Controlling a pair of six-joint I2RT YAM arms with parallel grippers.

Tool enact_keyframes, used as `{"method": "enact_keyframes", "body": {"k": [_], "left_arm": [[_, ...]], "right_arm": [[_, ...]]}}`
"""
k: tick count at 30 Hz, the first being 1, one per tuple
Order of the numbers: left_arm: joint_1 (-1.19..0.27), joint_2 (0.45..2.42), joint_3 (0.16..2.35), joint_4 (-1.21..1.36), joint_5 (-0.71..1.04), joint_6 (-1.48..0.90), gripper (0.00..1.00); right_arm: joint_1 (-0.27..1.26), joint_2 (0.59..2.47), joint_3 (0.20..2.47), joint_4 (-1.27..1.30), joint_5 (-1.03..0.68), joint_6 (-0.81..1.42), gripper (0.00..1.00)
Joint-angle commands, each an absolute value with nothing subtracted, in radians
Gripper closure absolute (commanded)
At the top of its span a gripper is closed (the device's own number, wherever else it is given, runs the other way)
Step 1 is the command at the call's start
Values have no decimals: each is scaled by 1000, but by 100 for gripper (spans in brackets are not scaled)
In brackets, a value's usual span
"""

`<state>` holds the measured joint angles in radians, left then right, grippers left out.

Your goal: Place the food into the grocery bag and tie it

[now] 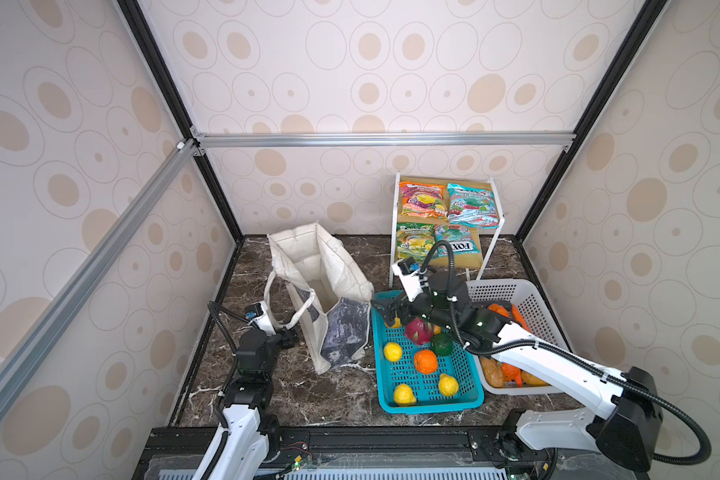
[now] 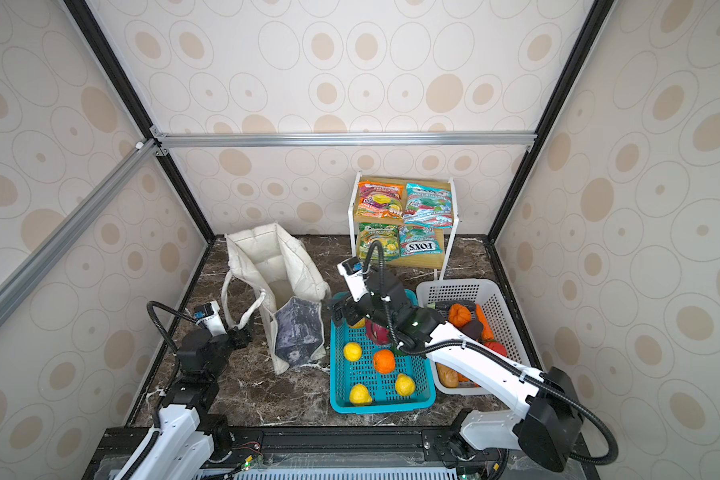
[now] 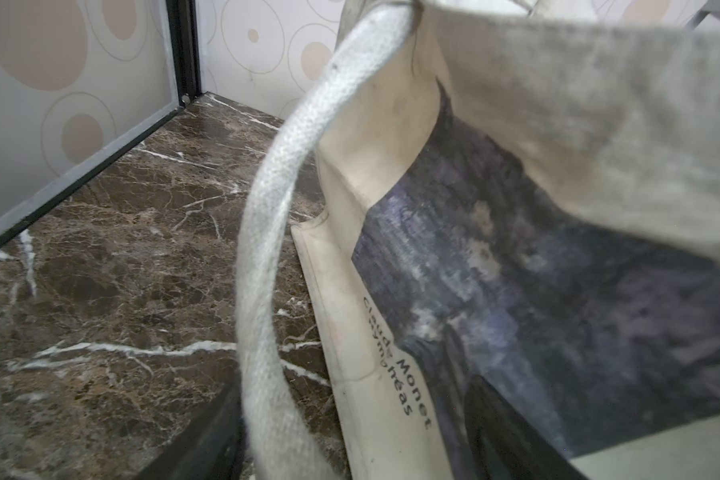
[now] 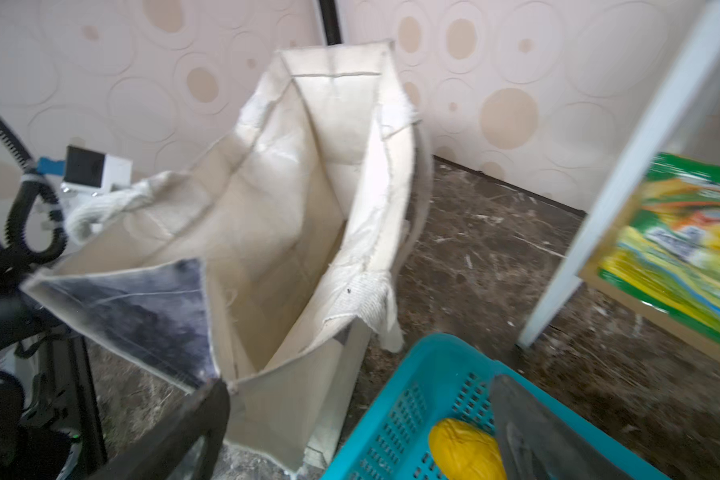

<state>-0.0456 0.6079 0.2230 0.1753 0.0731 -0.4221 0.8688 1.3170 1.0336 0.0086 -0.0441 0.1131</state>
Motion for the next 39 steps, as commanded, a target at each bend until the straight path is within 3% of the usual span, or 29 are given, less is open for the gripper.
{"method": "enact_keyframes", "body": {"k": [1, 7, 12, 17, 24, 39], "left_arm": [[-51, 596, 274, 105, 115, -393, 16], [-49, 590, 328, 85, 96, -371, 10], [-49, 672, 381, 126, 138, -380, 9], [-48, 778, 524, 11, 107, -269, 8], [-48, 881, 641, -162, 65, -132, 1], [-128, 959, 681, -269, -49, 78, 1]], "right_arm": [[907, 1385, 1058, 35, -48, 82, 1], [947, 1473, 1081, 151, -75, 126, 9], [975, 1595, 1151, 234, 5, 223, 51], [994, 1703, 1275, 243, 222, 273, 100], [987, 1821, 1484, 175, 371, 293, 100], [911, 1827, 1512, 169, 221, 510, 100]]}}
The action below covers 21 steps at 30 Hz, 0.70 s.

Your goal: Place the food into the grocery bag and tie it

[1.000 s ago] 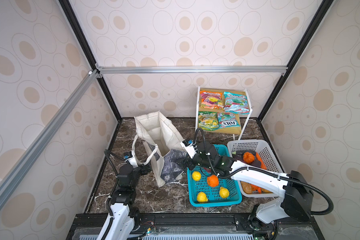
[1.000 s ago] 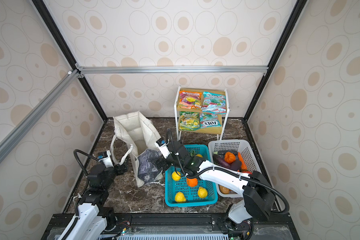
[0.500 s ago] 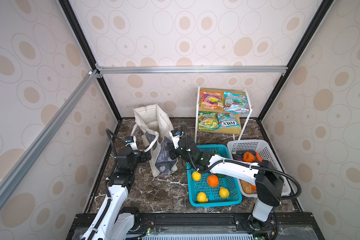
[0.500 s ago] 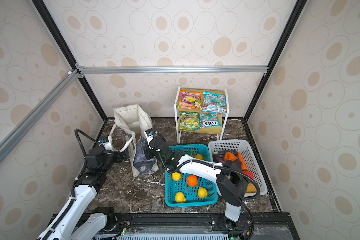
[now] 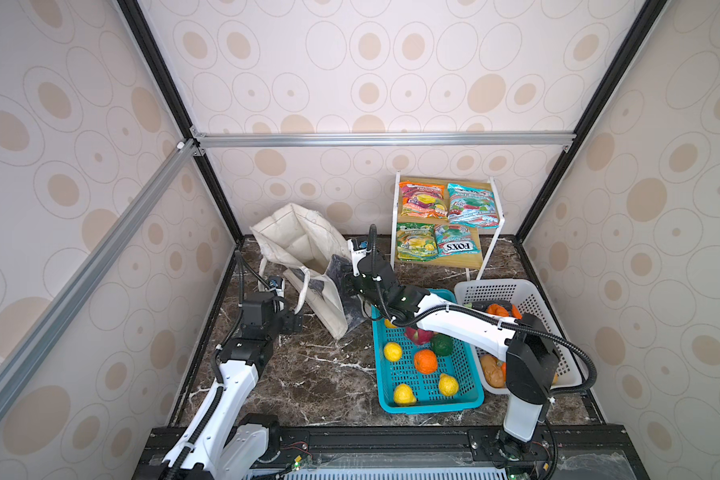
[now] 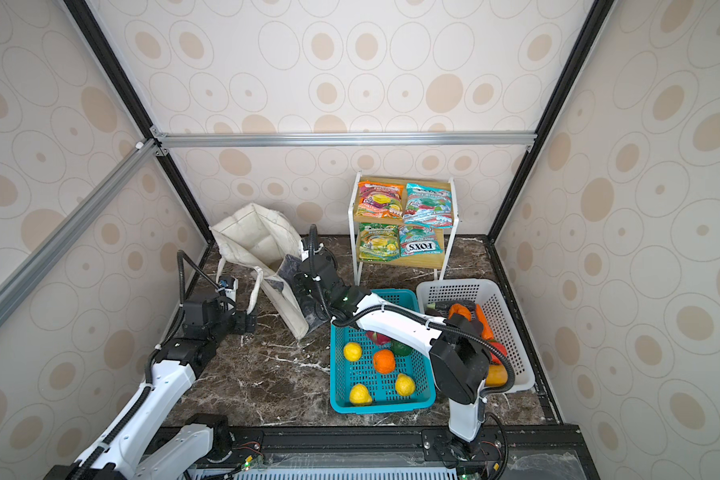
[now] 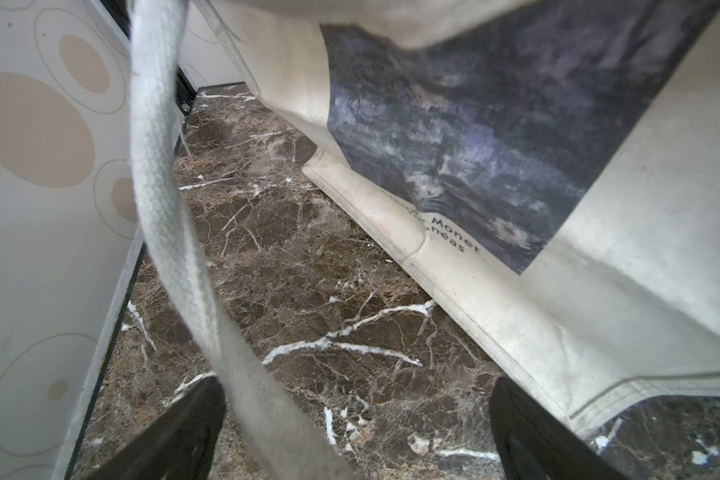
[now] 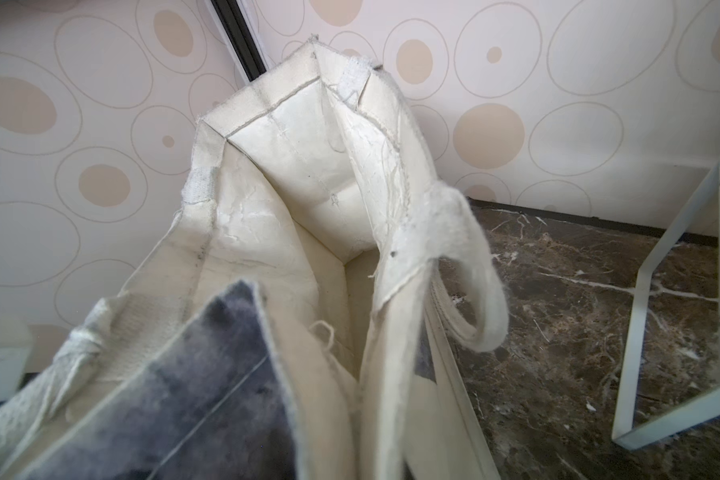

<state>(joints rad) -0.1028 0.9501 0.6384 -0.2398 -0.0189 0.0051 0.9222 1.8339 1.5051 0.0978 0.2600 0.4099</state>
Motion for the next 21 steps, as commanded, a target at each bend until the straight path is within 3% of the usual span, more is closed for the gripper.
{"method": "enact_keyframes", "body": {"k": [1, 8, 11, 14, 18, 21], "left_arm": [[-131, 951, 677, -254, -26, 86, 1], [-133, 854, 664, -204, 2, 191, 1], [-132, 833, 628, -201, -41, 215, 1], [-132, 824, 626, -188, -5, 185, 1], [-132, 812, 643, -200, 4, 187, 1], [-132, 773, 672, -226, 103, 183, 1]], "right_arm": [[908, 1834, 1511, 167, 213, 530, 100], [902, 1850, 1446, 141, 173, 583, 100], [884, 1846, 1492, 5, 93, 570, 67], [901, 1748, 1383, 43, 100, 512, 53], [913, 1613, 1286, 38, 84, 474, 45], [911, 1579, 1269, 28, 60, 440, 41]]}}
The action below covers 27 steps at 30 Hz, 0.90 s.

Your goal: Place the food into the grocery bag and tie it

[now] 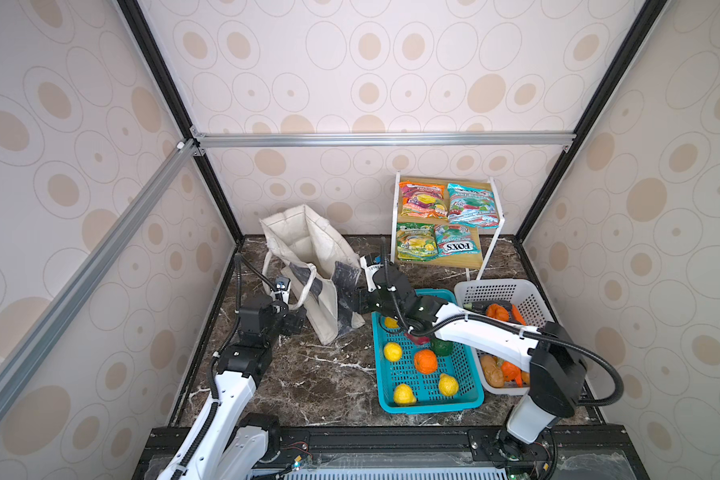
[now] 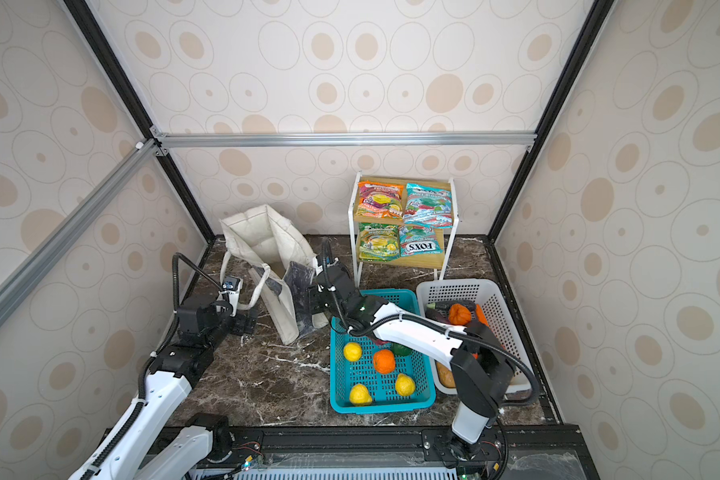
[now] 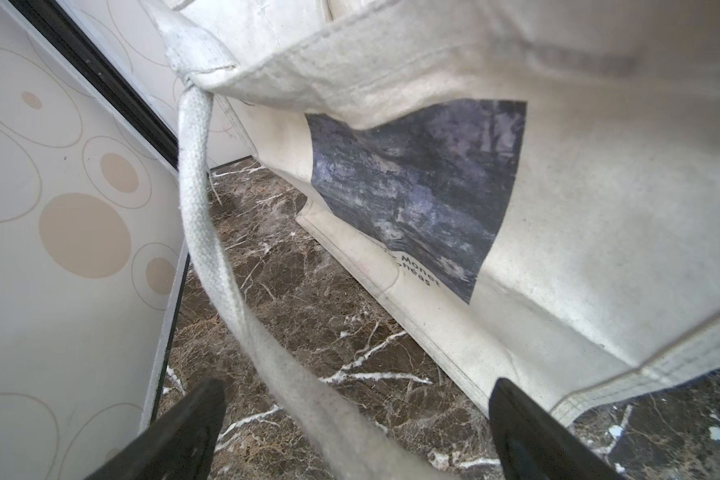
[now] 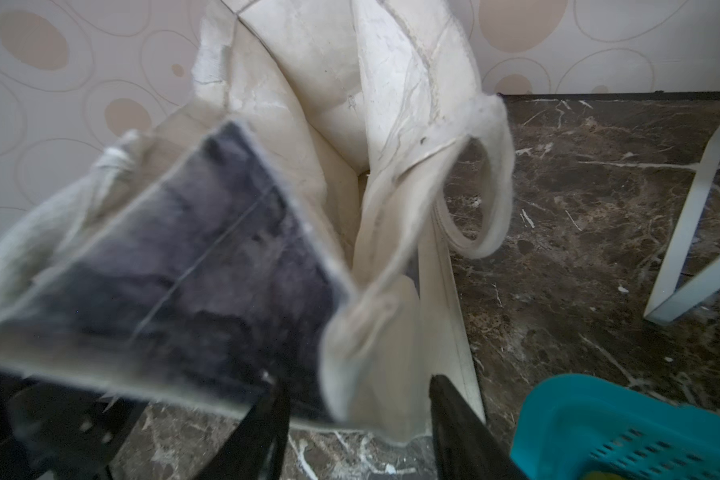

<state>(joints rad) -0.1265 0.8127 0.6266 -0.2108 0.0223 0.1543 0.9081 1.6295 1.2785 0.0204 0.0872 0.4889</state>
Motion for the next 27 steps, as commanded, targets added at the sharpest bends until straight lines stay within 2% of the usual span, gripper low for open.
{"method": "enact_keyframes", "body": {"k": [1, 4, 9, 14, 17, 23, 24, 27], "left_arm": [[-133, 750, 677, -227, 159, 188, 1], [-133, 668, 674, -211, 294, 164, 1], [-130, 560, 661, -230, 366, 107, 1], [-130, 499, 699, -78, 211, -220, 1], [-130, 620, 848, -109, 237, -342, 1], [-139, 964, 1182, -266, 211, -408, 1], [-146, 1009, 1231, -274, 192, -418, 1], [-187, 1135, 1317, -241, 102, -422, 1]], "right_arm": [[907, 1582, 1263, 39, 67, 425, 39], [876, 1611, 1279, 62, 10, 433, 36], [848, 1700, 1383, 46, -113, 443, 32], [846, 1692, 1343, 126, -156, 467, 35], [845, 1673, 1335, 117, -179, 458, 37], [829, 1542, 1258, 117, -146, 450, 30], [829, 1519, 1247, 106, -140, 448, 28], [829, 1445, 1203, 90, -85, 454, 0]]}}
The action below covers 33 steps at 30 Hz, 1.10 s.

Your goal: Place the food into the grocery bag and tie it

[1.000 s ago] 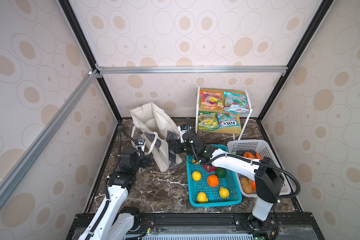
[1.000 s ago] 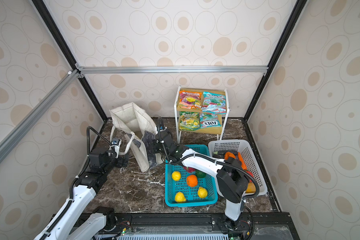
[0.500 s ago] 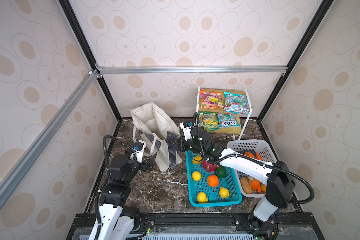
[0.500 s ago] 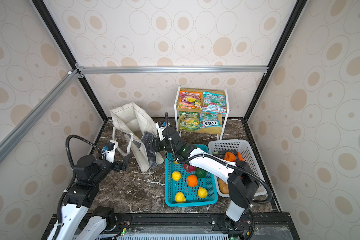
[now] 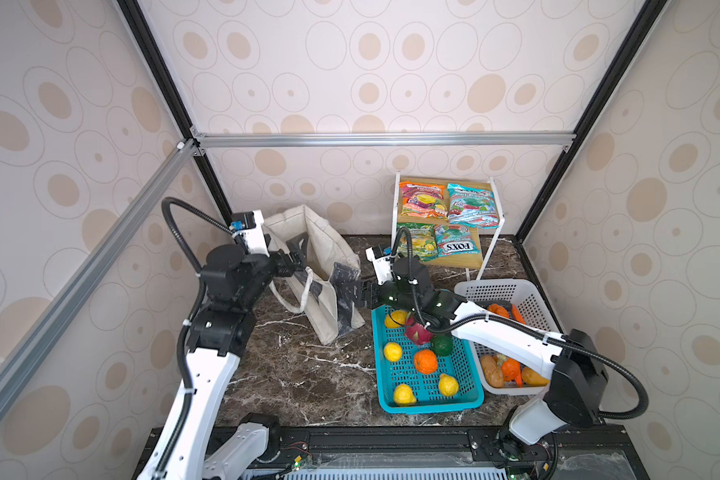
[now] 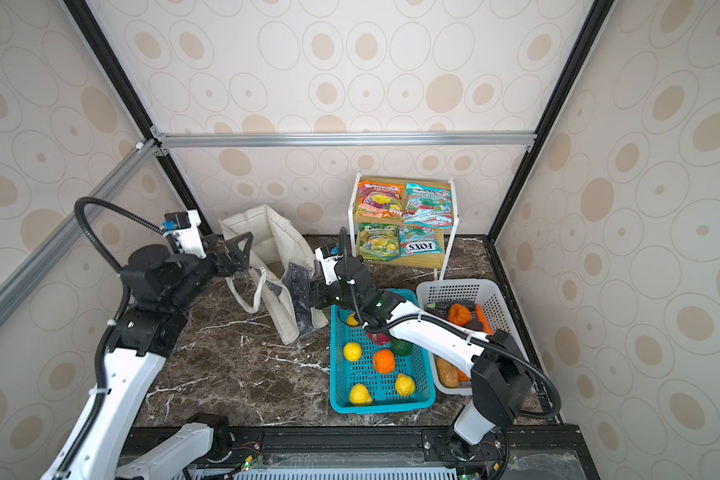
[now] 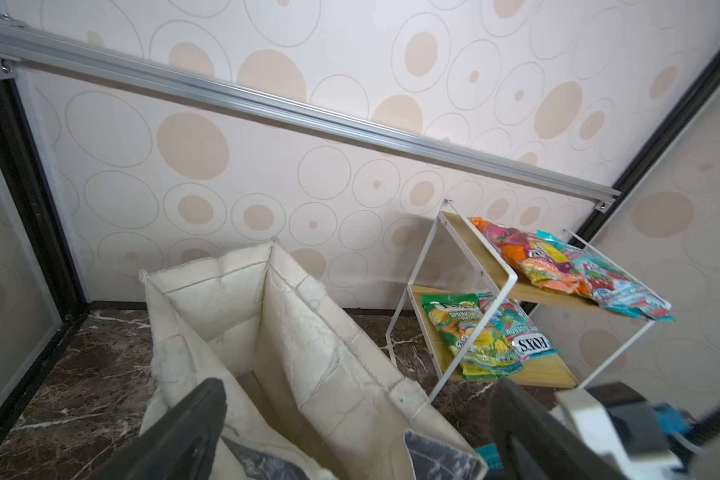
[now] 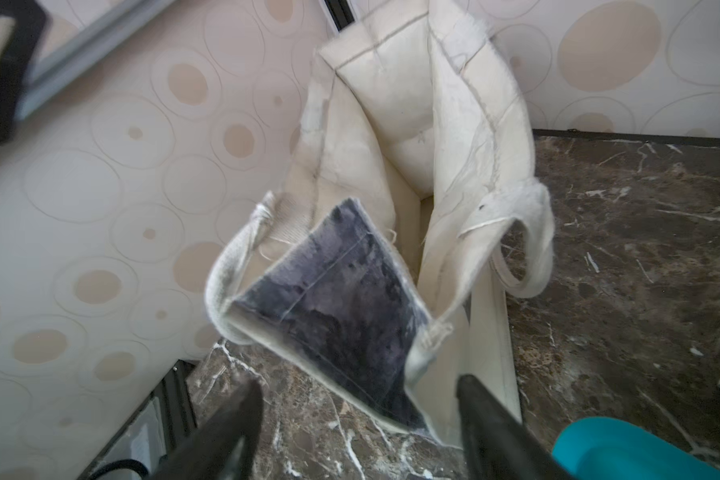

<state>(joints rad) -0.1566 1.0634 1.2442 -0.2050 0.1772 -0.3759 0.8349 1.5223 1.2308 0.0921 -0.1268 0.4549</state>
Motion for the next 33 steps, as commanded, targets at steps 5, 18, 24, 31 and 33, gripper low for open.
{"method": "enact_keyframes", "body": {"k": [5, 18, 24, 31, 33], "left_arm": [[-320, 1433, 1521, -353, -29, -351, 1], [-367, 1820, 1774, -533, -324, -297, 1], [-369, 1942, 1886, -555, -321, -281, 1], [-371, 2004, 1915, -594, -294, -268, 38], [-371, 1966, 1859, -567, -264, -270, 65]], "right_arm": [[812, 1321, 1141, 19, 55, 461, 0], [764, 1177, 1046, -47, 126, 466, 0], [760, 1171, 1031, -37, 130, 464, 0], [754, 1146, 1000, -19, 133, 471, 0], [753, 1139, 993, -14, 137, 468, 0]]}}
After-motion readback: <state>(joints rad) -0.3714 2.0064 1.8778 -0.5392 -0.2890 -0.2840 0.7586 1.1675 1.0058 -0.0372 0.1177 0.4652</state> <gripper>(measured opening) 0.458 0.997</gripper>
